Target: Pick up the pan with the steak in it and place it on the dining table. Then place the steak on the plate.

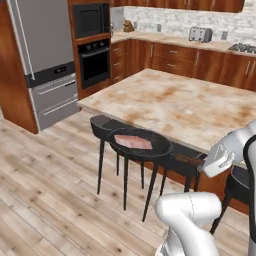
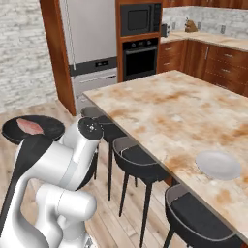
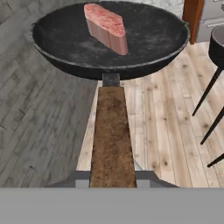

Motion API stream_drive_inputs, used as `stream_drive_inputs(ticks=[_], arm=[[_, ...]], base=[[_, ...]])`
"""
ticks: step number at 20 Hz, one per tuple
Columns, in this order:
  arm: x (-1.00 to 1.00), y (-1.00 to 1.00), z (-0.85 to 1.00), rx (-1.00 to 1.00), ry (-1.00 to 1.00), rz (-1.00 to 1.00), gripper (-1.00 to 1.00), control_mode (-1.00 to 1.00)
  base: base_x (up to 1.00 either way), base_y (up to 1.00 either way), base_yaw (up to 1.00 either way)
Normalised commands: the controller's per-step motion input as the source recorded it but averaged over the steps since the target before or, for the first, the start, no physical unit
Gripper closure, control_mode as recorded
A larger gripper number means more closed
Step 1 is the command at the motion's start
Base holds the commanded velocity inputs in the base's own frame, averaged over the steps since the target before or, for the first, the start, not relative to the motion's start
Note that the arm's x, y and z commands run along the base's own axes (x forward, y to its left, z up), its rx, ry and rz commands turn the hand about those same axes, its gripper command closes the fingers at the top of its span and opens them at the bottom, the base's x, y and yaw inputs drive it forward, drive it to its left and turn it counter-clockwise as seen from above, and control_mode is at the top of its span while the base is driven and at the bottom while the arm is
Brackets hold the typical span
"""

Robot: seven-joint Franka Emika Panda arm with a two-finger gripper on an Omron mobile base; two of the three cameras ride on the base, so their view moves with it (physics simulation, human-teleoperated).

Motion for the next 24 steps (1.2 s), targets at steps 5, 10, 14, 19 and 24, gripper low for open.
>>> stream_drive_inputs(ticks=[5, 10, 14, 19, 24], arm=[[0.00, 0.00, 0.00, 0.00, 0.00, 0.00, 1.00, 1.00], [0.00, 0.00, 0.00, 0.00, 0.00, 0.00, 1.00, 1.00], [0.00, 0.00, 0.00, 0.00, 0.00, 0.00, 1.00, 1.00], [0.00, 0.00, 0.00, 0.00, 0.00, 0.00, 1.00, 1.00], [0.00, 0.00, 0.00, 0.00, 0.00, 0.00, 1.00, 1.00]], base=[[0.00, 0.09, -0.50], [0.01, 0.11, -0.50], [0.01, 0.11, -0.50], [0.01, 0.12, -0.50], [0.03, 0.13, -0.49]])
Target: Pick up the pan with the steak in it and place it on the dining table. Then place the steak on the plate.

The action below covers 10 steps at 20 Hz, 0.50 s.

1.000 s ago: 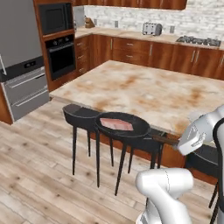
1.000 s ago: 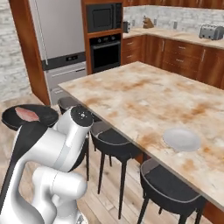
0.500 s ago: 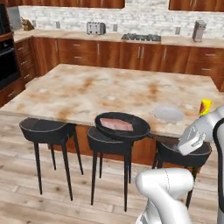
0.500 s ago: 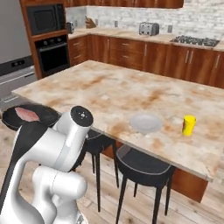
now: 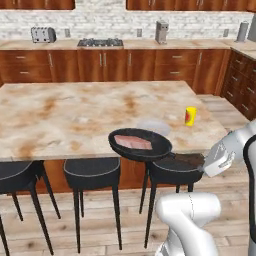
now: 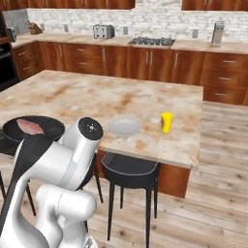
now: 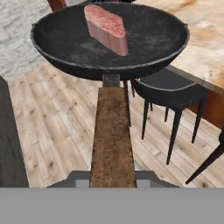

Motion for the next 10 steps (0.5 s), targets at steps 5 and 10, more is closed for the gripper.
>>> stream_drive_inputs(ticks=[5, 10], arm=[[0.00, 0.00, 0.00, 0.00, 0.00, 0.00, 1.00, 1.00], [0.00, 0.00, 0.00, 0.00, 0.00, 0.00, 1.00, 1.00]], base=[[0.04, 0.12, -0.48], [-0.02, 0.09, -0.44]])
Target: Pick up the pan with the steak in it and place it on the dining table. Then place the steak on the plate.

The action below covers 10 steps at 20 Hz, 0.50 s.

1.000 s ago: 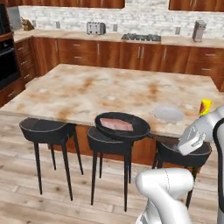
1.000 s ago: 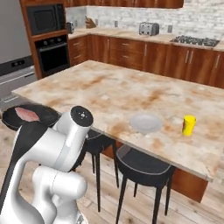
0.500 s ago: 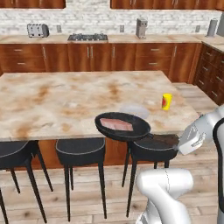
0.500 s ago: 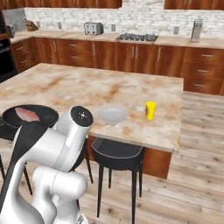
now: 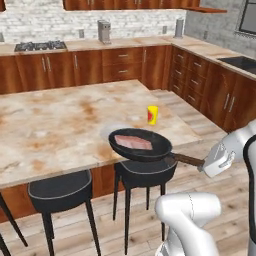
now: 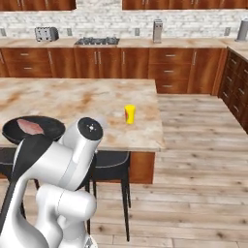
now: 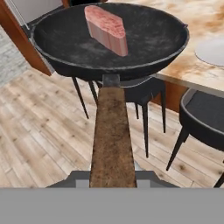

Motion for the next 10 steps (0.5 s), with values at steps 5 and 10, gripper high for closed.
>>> stream_drive_inputs(ticks=[5, 10], arm=[[0.00, 0.00, 0.00, 0.00, 0.00, 0.00, 1.00, 1.00], [0.00, 0.00, 0.00, 0.00, 0.00, 0.00, 1.00, 1.00]], base=[[-0.02, 0.06, -0.02], [0.27, 0.90, -0.01]])
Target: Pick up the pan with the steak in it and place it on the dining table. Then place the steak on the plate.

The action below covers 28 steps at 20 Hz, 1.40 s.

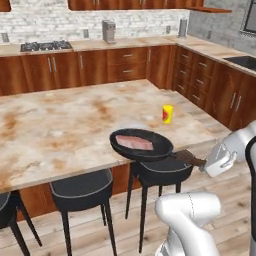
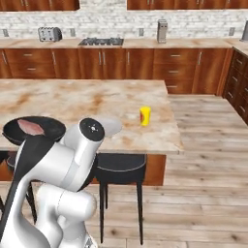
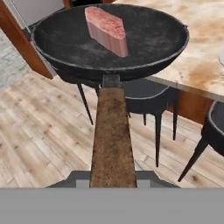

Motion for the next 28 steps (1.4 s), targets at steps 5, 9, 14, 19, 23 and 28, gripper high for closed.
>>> stream_drive_inputs(ticks=[5, 9, 14, 19, 23, 28], arm=[[0.00, 0.00, 0.00, 0.00, 0.00, 0.00, 1.00, 1.00], [0.00, 0.00, 0.00, 0.00, 0.00, 0.00, 1.00, 1.00], [0.00, 0.00, 0.00, 0.00, 0.00, 0.00, 1.00, 1.00], [0.17, 0.03, -0.02, -0.01, 0.00, -0.02, 1.00, -1.00], [0.32, 0.06, -0.02, -0.03, 0.00, -0.06, 1.00, -1.00], [0.08, 0.03, -0.08, -0.01, 0.00, 0.00, 1.00, -1.00]], base=[[0.15, 0.52, -0.03], [0.21, 0.00, -0.02], [0.89, 0.04, -0.11], [0.70, 0.08, -0.09], [0.00, 0.00, 0.00], [0.00, 0.00, 0.00]])
